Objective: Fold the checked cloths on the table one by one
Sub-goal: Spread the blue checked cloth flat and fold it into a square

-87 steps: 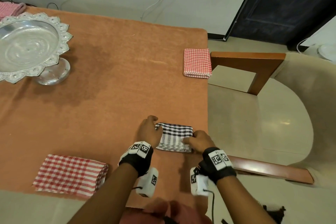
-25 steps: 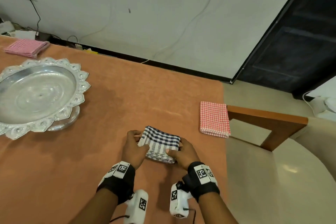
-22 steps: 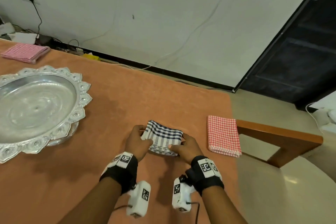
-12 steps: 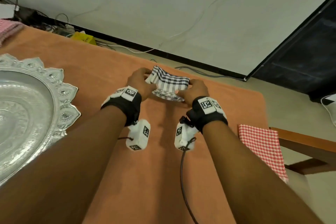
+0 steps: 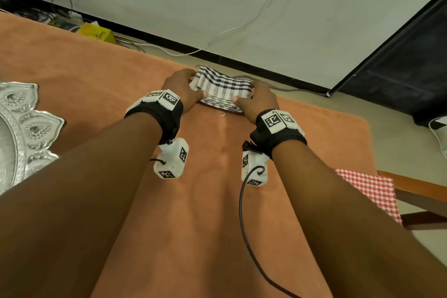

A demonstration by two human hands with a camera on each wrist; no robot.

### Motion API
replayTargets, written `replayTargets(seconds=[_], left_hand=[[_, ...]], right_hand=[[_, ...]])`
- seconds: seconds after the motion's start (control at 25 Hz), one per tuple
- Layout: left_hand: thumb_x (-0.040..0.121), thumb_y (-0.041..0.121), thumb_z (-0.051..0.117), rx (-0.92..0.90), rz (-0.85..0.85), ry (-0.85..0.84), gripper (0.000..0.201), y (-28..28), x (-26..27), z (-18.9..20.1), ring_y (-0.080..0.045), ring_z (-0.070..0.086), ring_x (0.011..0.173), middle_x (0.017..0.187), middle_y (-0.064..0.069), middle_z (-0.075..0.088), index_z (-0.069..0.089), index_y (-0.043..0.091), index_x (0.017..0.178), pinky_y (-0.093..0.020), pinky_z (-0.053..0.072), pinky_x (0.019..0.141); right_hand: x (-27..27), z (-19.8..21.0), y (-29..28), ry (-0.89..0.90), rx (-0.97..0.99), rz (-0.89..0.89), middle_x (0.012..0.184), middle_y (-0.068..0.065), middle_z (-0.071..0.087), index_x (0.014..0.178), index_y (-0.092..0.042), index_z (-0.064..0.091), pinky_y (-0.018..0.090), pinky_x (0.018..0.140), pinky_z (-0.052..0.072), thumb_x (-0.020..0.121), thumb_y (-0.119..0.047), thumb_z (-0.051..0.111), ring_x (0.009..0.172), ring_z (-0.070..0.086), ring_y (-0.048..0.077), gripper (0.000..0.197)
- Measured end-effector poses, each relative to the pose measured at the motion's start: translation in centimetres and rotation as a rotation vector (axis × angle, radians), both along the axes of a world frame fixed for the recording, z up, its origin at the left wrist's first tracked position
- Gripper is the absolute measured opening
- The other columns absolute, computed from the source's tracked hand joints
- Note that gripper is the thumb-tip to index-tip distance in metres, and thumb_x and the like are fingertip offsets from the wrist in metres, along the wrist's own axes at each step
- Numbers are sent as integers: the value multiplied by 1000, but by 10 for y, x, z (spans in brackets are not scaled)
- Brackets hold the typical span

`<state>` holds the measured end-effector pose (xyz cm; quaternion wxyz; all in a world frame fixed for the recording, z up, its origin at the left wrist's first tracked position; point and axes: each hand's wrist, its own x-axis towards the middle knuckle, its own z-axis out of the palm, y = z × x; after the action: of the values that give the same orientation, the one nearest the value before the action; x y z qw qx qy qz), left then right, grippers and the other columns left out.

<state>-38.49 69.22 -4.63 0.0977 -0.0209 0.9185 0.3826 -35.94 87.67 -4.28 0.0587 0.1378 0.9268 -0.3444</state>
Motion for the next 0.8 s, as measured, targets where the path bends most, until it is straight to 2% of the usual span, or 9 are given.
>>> replayTargets(seconds=[0.08, 0.16, 0.28, 0.4, 0.52, 0.64, 0.72, 0.8], left_hand=[[87, 28, 68, 12, 54, -10, 74, -3, 8, 4, -28, 44, 131, 148, -11, 40, 29, 13, 147, -32, 34, 105], [90, 25, 62, -45, 125, 58, 70, 1, 27, 13, -32, 36, 134, 153, -13, 27, 25, 13, 148, -36, 31, 107], [87, 17, 58, -133, 127, 232, 56, 31, 75, 23, -36, 36, 127, 147, -14, 28, 39, 13, 139, -43, 36, 102], [86, 17, 57, -55, 45, 247, 41, 81, 136, 27, -32, 42, 118, 136, -11, 38, 51, 14, 126, -39, 37, 95], [89, 17, 56, 127, -8, 89, 34, 137, 201, 25, -25, 52, 108, 128, -6, 48, 56, 18, 123, -28, 36, 84], [91, 20, 55, 220, -87, -89, 37, 180, 252, 15, -22, 57, 109, 126, -6, 57, 54, 18, 128, -29, 41, 89], [92, 21, 55, 283, -120, -238, 43, 200, 272, 13, -22, 58, 113, 129, -7, 57, 48, 17, 134, -31, 43, 93], [92, 21, 54, 300, -135, -318, 47, 216, 282, 16, -22, 57, 114, 130, -8, 58, 45, 17, 138, -31, 44, 94]], right_hand=[[9, 4, 2, -13, -53, -3, 132, 8, 56, 134, -12, 44, 29, 88, 41, 89, -36, 62, 119, 54, 28, 54], [30, 12, 4, -32, -82, -27, 141, 11, 48, 144, -12, 32, 33, 97, 38, 92, -36, 58, 127, 47, 29, 63], [78, 13, 14, -69, -81, -26, 144, 11, 44, 146, -15, 32, 38, 105, 39, 91, -34, 58, 130, 44, 28, 64], [134, 11, 26, -81, -41, 15, 143, 9, 44, 143, -16, 37, 36, 105, 37, 93, -28, 54, 128, 45, 26, 55], [191, 25, 60, 66, 88, -46, 132, 6, 53, 131, -14, 54, 34, 96, 43, 93, -22, 51, 114, 55, 25, 39], [241, 38, 115, 186, 135, -340, 123, 7, 60, 121, -12, 63, 32, 92, 44, 92, -22, 53, 109, 58, 23, 32], [269, 39, 151, 129, 160, -509, 124, 9, 60, 123, -12, 62, 33, 94, 42, 92, -24, 53, 112, 56, 25, 34], [292, 33, 181, -9, 159, -575, 127, 11, 57, 126, -12, 58, 36, 93, 43, 93, -26, 52, 114, 55, 29, 37]])
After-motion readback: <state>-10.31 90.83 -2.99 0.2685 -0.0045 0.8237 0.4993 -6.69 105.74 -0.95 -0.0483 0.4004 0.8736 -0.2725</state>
